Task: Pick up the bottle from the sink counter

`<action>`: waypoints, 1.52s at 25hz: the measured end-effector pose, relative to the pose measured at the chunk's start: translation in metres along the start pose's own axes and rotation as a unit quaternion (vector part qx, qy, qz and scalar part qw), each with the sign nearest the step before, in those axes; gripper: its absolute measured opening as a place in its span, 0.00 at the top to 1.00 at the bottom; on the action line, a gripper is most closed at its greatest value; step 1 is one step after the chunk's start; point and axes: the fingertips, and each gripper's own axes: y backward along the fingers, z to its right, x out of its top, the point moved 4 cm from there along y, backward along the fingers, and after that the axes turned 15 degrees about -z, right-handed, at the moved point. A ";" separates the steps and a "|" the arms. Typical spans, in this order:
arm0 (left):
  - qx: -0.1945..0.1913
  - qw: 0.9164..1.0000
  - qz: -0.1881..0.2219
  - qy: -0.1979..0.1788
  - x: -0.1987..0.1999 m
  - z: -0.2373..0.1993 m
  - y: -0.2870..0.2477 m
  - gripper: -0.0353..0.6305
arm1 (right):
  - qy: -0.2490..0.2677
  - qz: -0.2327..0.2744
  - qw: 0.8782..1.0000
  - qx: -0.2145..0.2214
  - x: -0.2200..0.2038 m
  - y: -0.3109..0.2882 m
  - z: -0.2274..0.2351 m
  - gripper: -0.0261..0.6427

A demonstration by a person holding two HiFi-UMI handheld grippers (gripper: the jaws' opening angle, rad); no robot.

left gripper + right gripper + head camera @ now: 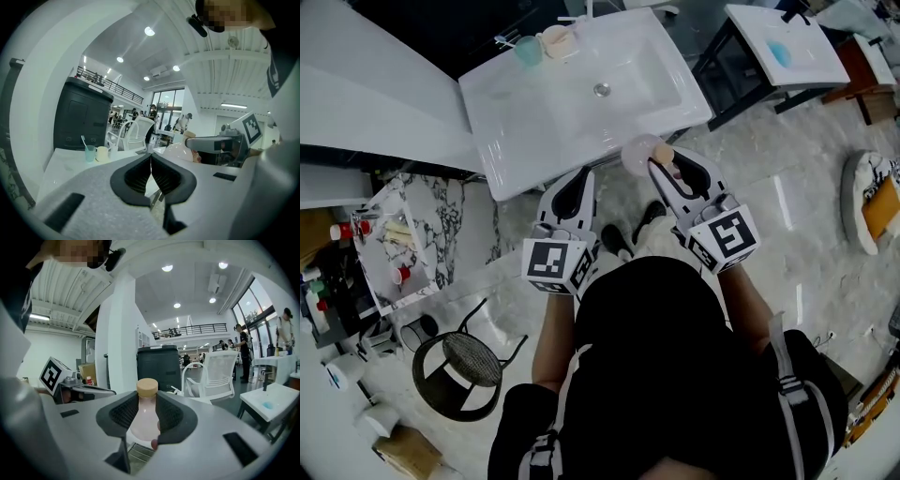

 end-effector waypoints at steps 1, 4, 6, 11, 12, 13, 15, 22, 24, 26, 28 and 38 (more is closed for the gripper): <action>-0.003 1.000 0.000 -0.001 0.000 0.001 -0.001 0.92 | 0.000 0.002 1.000 -0.002 0.000 0.003 0.000 0.78; -0.007 1.000 0.002 -0.007 0.001 0.005 -0.003 0.92 | 0.007 0.002 1.000 -0.004 -0.001 0.009 0.000 0.78; -0.009 1.000 0.002 -0.009 0.003 0.007 -0.004 0.92 | 0.009 -0.001 1.000 -0.002 -0.002 0.013 0.000 0.78; -0.005 1.000 0.004 -0.004 0.006 0.009 -0.007 0.92 | 0.006 0.001 1.000 -0.005 -0.004 0.015 0.004 0.78; -0.005 1.000 0.005 -0.002 0.007 0.010 -0.007 0.92 | 0.007 -0.003 1.000 -0.007 -0.006 0.014 0.005 0.78; -0.004 1.000 0.005 -0.001 0.007 0.010 -0.008 0.92 | 0.007 -0.004 1.000 -0.007 -0.007 0.014 0.006 0.78; -0.003 1.000 0.006 -0.001 0.007 0.011 -0.008 0.92 | 0.004 -0.002 1.000 -0.006 -0.008 0.013 0.006 0.78; -0.001 1.000 0.003 -0.001 0.004 0.011 -0.004 0.92 | -0.001 -0.002 1.000 -0.004 -0.011 0.012 0.002 0.78; -0.001 1.000 0.002 -0.001 0.003 0.011 -0.004 0.92 | 0.000 0.000 1.000 -0.003 -0.012 0.011 0.001 0.78; -0.002 1.000 0.002 -0.002 0.001 0.012 -0.003 0.92 | 0.001 -0.001 1.000 -0.003 -0.014 0.012 -0.001 0.78; -0.003 1.000 0.002 -0.004 0.000 0.013 -0.001 0.92 | 0.001 0.000 1.000 -0.005 -0.014 0.013 -0.002 0.78; -0.006 1.000 0.003 -0.006 0.002 0.016 0.002 0.92 | 0.012 -0.001 1.000 -0.006 -0.009 0.017 -0.005 0.78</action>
